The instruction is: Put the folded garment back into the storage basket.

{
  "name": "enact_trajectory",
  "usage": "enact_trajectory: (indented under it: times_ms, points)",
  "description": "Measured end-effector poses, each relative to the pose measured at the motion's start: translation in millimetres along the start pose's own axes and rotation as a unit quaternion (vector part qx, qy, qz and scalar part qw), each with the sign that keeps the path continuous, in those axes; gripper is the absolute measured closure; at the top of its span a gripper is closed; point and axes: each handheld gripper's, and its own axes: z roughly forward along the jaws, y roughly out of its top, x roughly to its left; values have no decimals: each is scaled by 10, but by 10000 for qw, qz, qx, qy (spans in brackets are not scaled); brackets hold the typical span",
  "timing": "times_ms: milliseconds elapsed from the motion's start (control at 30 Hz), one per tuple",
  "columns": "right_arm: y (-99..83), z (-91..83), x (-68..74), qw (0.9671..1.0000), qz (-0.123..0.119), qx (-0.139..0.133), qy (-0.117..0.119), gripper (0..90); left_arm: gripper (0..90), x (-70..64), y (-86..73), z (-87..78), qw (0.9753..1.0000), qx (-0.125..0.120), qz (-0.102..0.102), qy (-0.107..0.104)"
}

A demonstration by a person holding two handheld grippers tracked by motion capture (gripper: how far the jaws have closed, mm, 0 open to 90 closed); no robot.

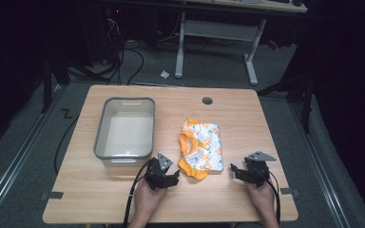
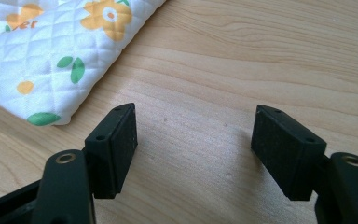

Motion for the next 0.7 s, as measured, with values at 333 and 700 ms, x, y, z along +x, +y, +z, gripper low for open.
enact_trajectory:
  times_ms: [333,700]
  points:
    - [0,0,0,10000,9,3,-5,310,310,-2,-3,-3,10000,-1,3,3]
    - [0,0,1,10000,12,5,-10,309,301,-2,-2,-2,10000,5,13,-12]
